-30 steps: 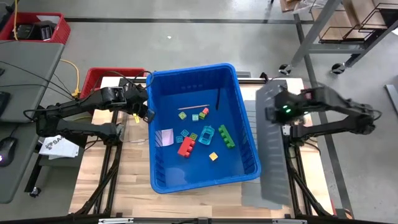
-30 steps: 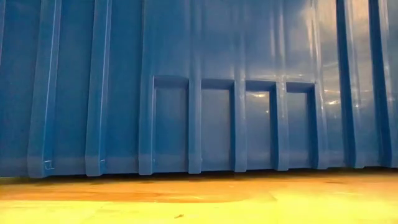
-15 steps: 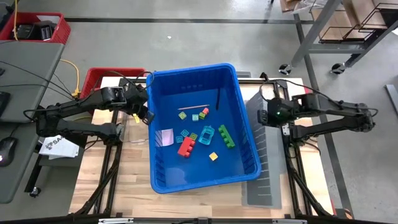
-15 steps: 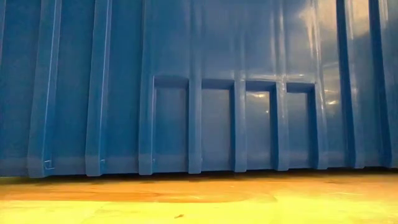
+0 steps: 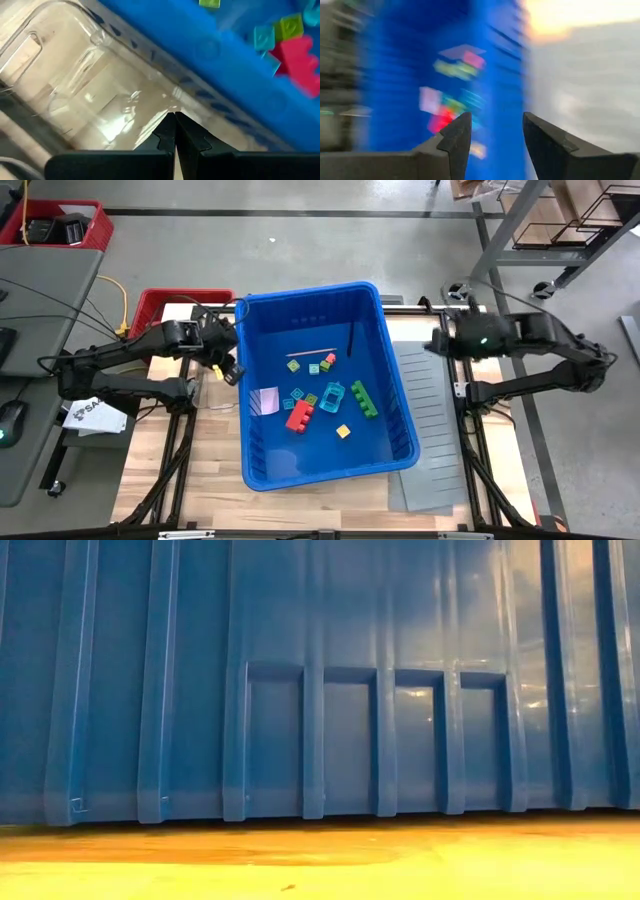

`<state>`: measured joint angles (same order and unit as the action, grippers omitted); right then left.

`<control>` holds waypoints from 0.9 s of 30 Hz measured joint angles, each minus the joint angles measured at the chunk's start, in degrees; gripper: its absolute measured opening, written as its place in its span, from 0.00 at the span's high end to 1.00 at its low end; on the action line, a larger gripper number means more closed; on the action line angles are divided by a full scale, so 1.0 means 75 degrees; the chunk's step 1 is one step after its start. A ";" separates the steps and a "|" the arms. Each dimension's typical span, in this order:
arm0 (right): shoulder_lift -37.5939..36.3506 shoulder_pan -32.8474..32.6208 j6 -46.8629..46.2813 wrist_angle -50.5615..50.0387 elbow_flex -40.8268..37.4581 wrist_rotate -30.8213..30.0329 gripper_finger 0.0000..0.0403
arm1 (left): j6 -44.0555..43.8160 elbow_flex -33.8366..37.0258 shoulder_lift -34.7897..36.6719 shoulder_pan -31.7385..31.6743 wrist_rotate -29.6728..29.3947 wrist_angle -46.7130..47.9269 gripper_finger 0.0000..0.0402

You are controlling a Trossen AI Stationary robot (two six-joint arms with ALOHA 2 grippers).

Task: Sort blocks

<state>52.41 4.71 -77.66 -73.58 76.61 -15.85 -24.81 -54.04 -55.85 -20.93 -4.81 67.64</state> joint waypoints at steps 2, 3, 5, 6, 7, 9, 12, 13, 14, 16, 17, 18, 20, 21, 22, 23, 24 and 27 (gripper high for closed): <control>0.0166 0.0000 0.0540 0.1341 0.0138 -0.0328 0.58 | 0.0250 0.0000 0.0045 0.0000 -0.0001 0.0151 1.00; 0.0324 0.0002 0.0909 0.2057 0.0176 -0.0425 0.58 | 0.0300 0.0000 0.0069 0.0000 -0.0005 0.0191 1.00; 0.0808 0.0000 0.1766 0.3403 0.0222 -0.0418 0.58 | 0.0322 0.0000 0.0102 0.0000 -0.0041 0.0192 1.00; 0.1118 0.0000 0.2258 0.4070 0.0251 -0.0285 0.58 | 0.0316 0.0000 0.0105 0.0000 -0.0046 0.0192 1.00; 0.1465 0.0000 0.2697 0.4626 0.0307 -0.0089 0.58 | 0.0277 0.0000 0.0105 0.0000 -0.0053 0.0192 1.00; 0.2282 0.0000 0.3689 0.5375 0.0537 0.0466 0.58 | 0.0209 0.0000 0.0105 -0.0006 -0.0054 0.0192 1.00; 0.3566 0.0000 0.5105 0.4955 0.1228 0.1223 0.58 | 0.0140 0.0000 0.0105 -0.0006 -0.0054 0.0195 1.00; 0.4013 0.0000 0.5480 0.4478 0.1539 0.1479 0.58 | 0.0141 0.0000 0.0105 -0.0006 -0.0048 0.0200 1.00; 0.4427 0.0000 0.5766 0.3918 0.1847 0.1689 0.58 | 0.0137 0.0000 0.0105 -0.0006 -0.0035 0.0206 1.00; 0.5284 0.0000 0.6145 0.2714 0.2461 0.1716 0.57 | 0.0121 0.0000 0.0105 -0.0006 0.0011 0.0215 1.00; 0.5680 -0.0006 0.6360 0.2091 0.2746 0.1649 0.56 | 0.0119 0.0000 0.0105 -0.0006 0.0029 0.0215 1.00; 0.6051 -0.0049 0.6486 0.1488 0.3024 0.1510 0.56 | 0.0119 0.0000 0.0105 -0.0006 0.0036 0.0215 1.00; 0.6725 -0.0111 0.6635 0.0393 0.3511 0.1200 0.55 | 0.0113 0.0000 0.0105 -0.0006 0.0036 0.0215 1.00; 0.7020 -0.0140 0.6734 0.0048 0.3663 0.1115 0.55 | 0.0089 0.0000 0.0105 -0.0006 0.0036 0.0215 1.00; 0.7307 -0.0173 0.6788 -0.0179 0.3768 0.1142 0.55 | 0.0056 0.0000 0.0105 -0.0006 0.0038 0.0215 1.00; 0.7591 -0.0207 0.6801 -0.0312 0.3844 0.1196 0.55 | 0.0021 0.0000 0.0105 -0.0006 0.0039 0.0215 1.00; 0.7850 -0.0249 0.6798 -0.0407 0.3902 0.1263 0.55 | -0.0005 0.0000 0.0105 -0.0006 0.0042 0.0216 1.00; 0.8396 -0.0353 0.7102 -0.0505 0.4016 0.1709 0.55 | -0.0012 0.0000 0.0105 -0.0006 0.0045 0.0221 1.00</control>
<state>115.38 2.06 -24.39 -77.37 106.73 -3.03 -24.91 -54.04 -55.07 -20.97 -4.47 69.30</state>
